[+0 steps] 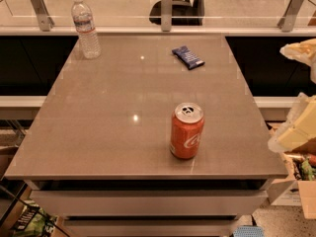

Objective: Move coke can near water bottle

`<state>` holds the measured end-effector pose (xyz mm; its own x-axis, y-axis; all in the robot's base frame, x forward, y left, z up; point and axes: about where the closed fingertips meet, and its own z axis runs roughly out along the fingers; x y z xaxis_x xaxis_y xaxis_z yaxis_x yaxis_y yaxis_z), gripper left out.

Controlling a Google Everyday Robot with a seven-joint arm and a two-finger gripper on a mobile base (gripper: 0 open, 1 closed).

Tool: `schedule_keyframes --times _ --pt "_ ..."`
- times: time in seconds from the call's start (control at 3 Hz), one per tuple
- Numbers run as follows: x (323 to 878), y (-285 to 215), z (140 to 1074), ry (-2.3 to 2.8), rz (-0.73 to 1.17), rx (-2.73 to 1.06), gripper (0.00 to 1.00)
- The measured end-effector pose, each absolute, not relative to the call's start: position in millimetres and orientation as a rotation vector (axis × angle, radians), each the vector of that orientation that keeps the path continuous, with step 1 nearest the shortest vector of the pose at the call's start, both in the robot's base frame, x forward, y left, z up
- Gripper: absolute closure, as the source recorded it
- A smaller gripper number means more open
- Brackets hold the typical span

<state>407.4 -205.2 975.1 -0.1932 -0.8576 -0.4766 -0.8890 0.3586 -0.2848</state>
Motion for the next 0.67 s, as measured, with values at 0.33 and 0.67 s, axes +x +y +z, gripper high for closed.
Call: schedule_keyframes --times 0.33,0.67 --pt "406 -203 965 2.024 0.123 -1.426 0.0" --pt "407 -202 944 1.967 0.21 -1.338 0.0"
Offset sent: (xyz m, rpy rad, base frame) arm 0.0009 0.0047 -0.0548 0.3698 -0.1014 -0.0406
